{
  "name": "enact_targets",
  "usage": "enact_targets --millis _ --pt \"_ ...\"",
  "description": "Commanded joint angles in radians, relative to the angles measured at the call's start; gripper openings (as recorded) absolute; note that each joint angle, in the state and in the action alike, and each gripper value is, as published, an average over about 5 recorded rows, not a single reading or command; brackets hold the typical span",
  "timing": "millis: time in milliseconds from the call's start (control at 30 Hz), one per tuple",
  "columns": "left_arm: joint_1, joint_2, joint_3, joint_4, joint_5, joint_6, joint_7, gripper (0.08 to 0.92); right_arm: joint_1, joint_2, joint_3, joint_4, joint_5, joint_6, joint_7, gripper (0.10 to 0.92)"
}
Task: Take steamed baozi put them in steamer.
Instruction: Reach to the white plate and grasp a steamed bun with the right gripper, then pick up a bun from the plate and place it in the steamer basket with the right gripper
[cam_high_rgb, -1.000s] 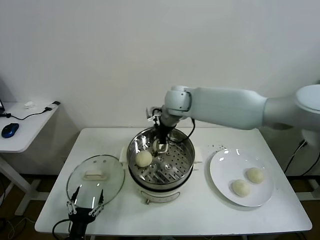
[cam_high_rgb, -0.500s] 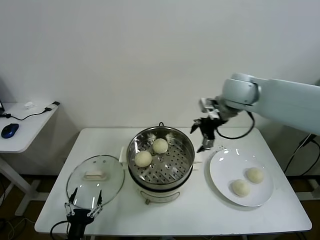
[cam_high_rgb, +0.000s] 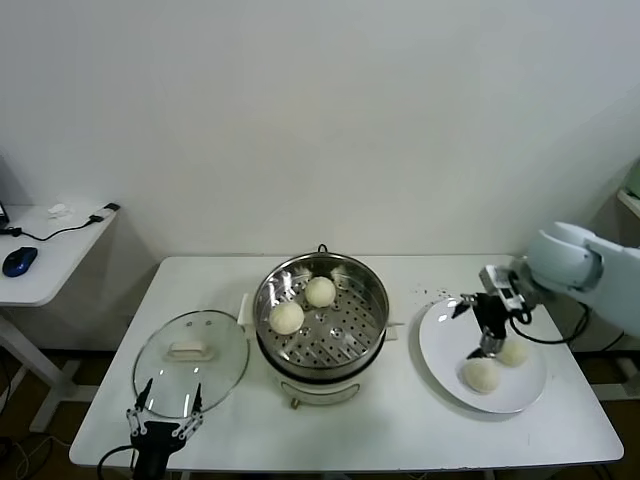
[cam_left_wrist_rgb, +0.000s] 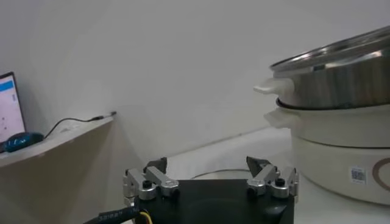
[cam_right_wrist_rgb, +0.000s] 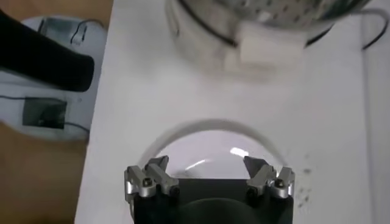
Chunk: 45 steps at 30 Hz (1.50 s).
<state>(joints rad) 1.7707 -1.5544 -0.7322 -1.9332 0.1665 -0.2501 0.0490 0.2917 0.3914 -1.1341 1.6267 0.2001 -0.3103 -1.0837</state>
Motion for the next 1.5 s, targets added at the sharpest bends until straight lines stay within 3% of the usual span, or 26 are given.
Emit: enact_targets --millis 33,367,967,1333,1500 --pt "-0.002 -0.001 0.000 0.010 0.002 0.000 0.000 0.823 -0.343 -0.062 0.221 -0.077 -0.225 0.033 -0.016 0.823" --pt "0.000 -0.002 -0.007 0.024 0.002 -0.003 -0.001 0.823 -0.339 0.074 0.214 -0.221 -0.246 0.033 0.005 0.823" --pt "-0.015 -0.007 -0.017 0.050 0.005 -0.002 -0.001 0.823 -0.338 0.176 0.184 -0.282 -0.243 0.040 0.009 0.815" --pt "-0.020 -0.009 -0.014 0.057 0.009 -0.001 -0.001 0.823 -0.332 0.178 0.184 -0.295 -0.241 0.052 0.002 0.613" --pt "-0.020 -0.009 -0.013 0.059 0.010 -0.001 -0.001 0.823 -0.329 0.171 0.184 -0.290 -0.237 0.055 -0.002 0.558"
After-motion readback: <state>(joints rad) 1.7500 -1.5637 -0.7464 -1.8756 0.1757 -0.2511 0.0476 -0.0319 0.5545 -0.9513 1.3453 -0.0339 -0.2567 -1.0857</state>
